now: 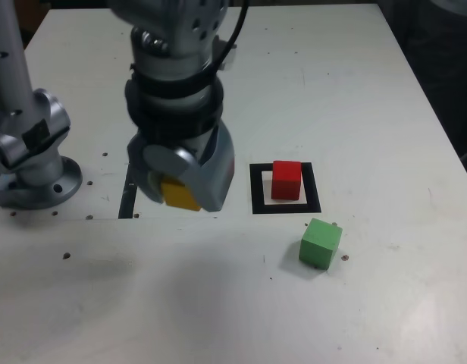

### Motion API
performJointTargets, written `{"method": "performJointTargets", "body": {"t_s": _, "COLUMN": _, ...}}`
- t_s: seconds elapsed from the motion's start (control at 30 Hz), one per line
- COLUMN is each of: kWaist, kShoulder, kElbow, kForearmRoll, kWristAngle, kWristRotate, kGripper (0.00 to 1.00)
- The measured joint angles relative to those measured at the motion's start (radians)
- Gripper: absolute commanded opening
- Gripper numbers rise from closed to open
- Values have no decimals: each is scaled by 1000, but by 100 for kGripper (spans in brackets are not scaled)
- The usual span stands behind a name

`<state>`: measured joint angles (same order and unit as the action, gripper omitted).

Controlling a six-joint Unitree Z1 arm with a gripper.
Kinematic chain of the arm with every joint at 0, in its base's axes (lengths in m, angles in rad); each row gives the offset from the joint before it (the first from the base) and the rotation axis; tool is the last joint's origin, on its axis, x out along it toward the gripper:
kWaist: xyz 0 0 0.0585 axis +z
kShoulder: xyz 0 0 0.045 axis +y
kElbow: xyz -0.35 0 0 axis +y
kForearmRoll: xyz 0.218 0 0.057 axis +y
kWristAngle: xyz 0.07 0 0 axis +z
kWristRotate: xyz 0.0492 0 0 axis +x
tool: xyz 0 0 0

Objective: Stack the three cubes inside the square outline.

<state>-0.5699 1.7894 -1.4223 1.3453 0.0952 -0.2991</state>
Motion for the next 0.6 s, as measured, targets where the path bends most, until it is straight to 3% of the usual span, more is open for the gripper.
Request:
{"method": "performJointTargets", "body": {"t_s": 0.4, "kWaist": 252, "kShoulder": 97, "kElbow": -161, "kForearmRoll": 43, "kWristAngle": 38, "kWristRotate": 193, "kGripper": 30}}
{"method": "performJointTargets", "body": {"t_s": 0.6, "kWaist": 323, "kShoulder": 153, "kElbow": -243, "kForearmRoll": 64, "kWristAngle": 54, "kWristRotate": 254, "kGripper": 30}}
